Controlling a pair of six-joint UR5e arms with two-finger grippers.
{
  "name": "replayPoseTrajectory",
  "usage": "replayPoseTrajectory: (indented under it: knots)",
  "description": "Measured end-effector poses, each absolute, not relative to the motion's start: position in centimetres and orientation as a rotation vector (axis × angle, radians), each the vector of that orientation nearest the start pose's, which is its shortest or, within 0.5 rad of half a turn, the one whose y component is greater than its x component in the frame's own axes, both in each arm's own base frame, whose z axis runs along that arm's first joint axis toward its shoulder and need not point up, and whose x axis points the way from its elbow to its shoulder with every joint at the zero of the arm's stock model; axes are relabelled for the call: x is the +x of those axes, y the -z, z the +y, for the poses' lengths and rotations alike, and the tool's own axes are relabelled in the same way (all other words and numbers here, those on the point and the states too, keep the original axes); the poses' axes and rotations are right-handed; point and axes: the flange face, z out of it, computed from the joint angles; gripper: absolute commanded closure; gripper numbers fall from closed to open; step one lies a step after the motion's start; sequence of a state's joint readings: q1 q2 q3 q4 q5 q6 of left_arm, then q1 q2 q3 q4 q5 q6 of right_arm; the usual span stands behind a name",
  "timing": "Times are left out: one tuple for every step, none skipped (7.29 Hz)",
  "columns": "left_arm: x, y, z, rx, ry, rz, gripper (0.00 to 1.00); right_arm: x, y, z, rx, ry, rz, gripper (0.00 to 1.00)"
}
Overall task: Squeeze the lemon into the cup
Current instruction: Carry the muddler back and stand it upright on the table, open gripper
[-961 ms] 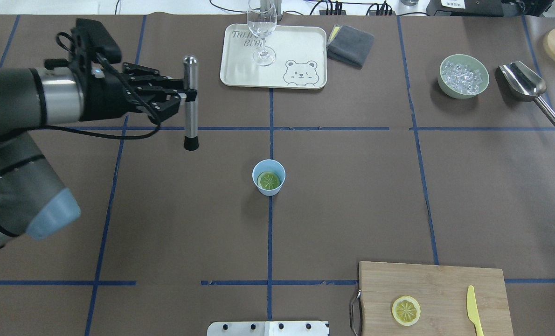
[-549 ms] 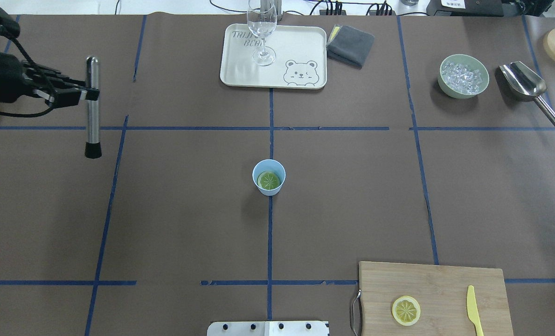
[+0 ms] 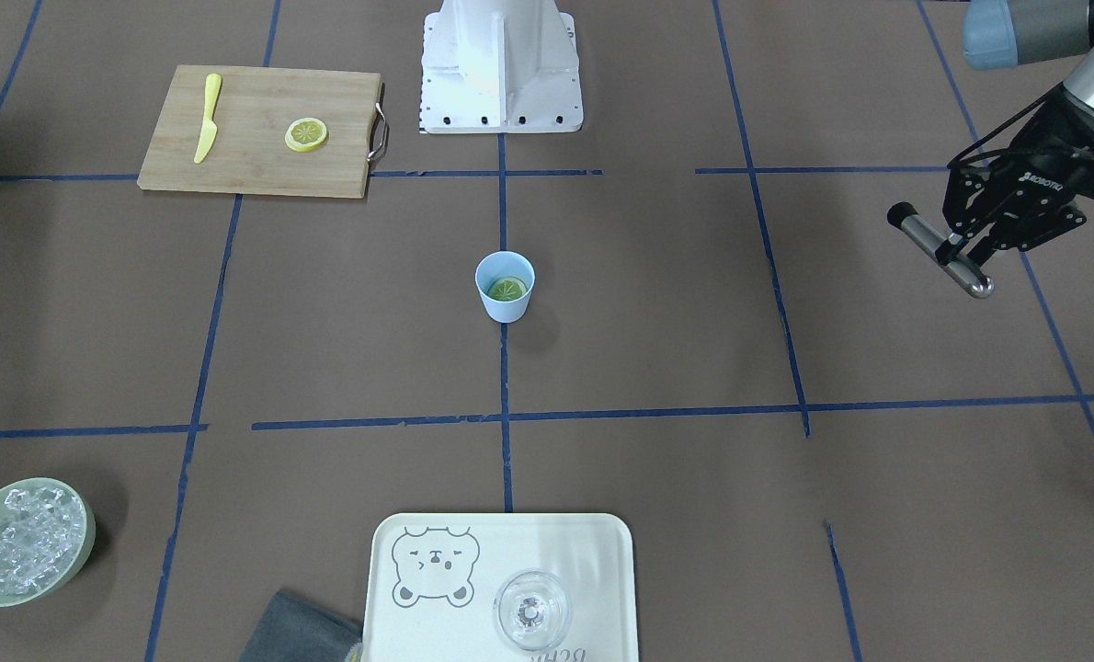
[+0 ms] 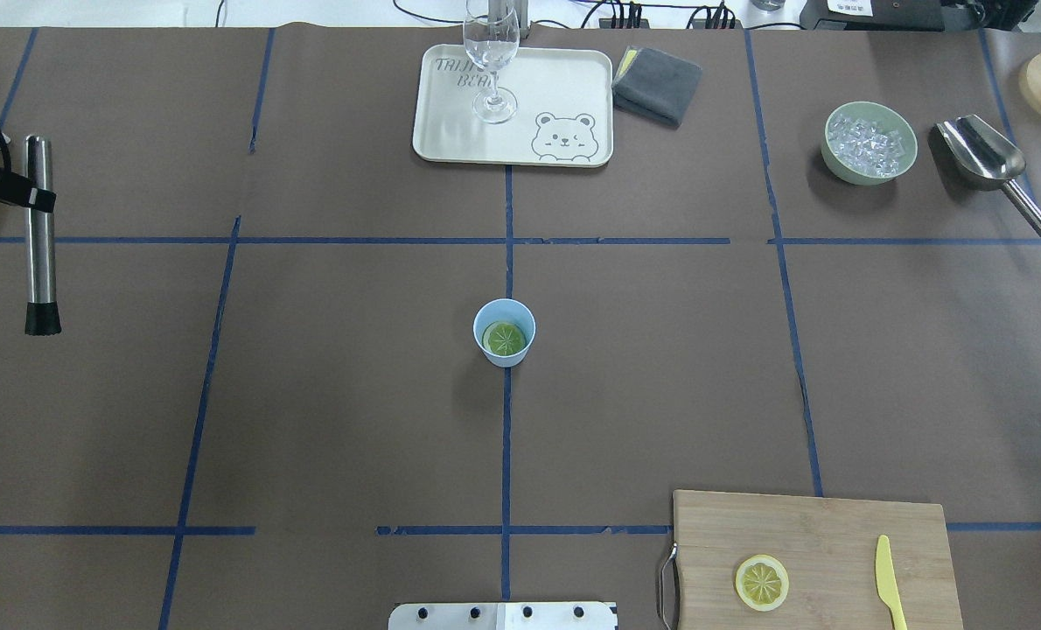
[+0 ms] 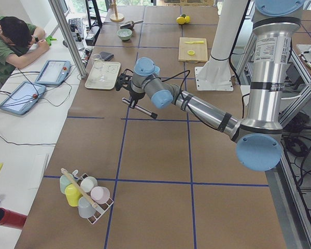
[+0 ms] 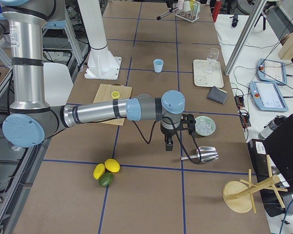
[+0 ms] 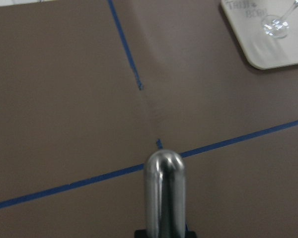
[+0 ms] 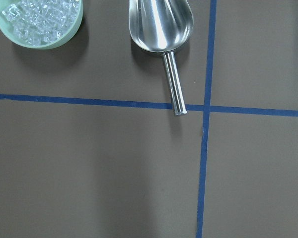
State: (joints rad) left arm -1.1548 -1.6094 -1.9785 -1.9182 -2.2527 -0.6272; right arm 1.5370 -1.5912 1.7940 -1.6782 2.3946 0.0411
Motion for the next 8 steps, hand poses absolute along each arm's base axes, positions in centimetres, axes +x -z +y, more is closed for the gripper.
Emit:
replayPoseTrajectory:
  knots:
    - [14.0, -41.2, -48.2, 0.265, -0.055, 0.906, 1.0, 4.4, -56.6, -48.3, 0.059, 0.033, -0.826, 0.0]
    - [15.3, -42.9, -48.3, 0.189, -0.047, 0.878, 1.0, 4.4, -56.6, -48.3, 0.059, 0.032, -0.826, 0.0]
    - [17.3, -44.5, -49.1, 0.106, -0.046, 0.844, 1.0, 4.4, -56.7, -48.3, 0.058, 0.032, -0.825, 0.0]
    - [19.3, -45.5, -50.2, 0.032, -0.043, 0.809, 1.0, 4.4, -56.7, -48.3, 0.057, 0.031, -0.825, 0.0]
    - [20.5, -46.3, -51.0, -0.017, -0.037, 0.784, 1.0, 4.4, -56.6, -48.3, 0.059, 0.031, -0.824, 0.0]
    - [21.2, -47.3, -51.5, -0.051, -0.027, 0.766, 1.0, 4.4, -56.6, -48.3, 0.06, 0.031, -0.824, 0.0]
    - [21.5, -48.5, -51.9, -0.078, -0.017, 0.751, 1.0, 4.4, -56.5, -48.3, 0.061, 0.032, -0.824, 0.0]
    - [21.7, -49.4, -52.1, -0.096, -0.01, 0.741, 1.0, 4.4, -56.4, -48.4, 0.063, 0.032, -0.825, 0.0]
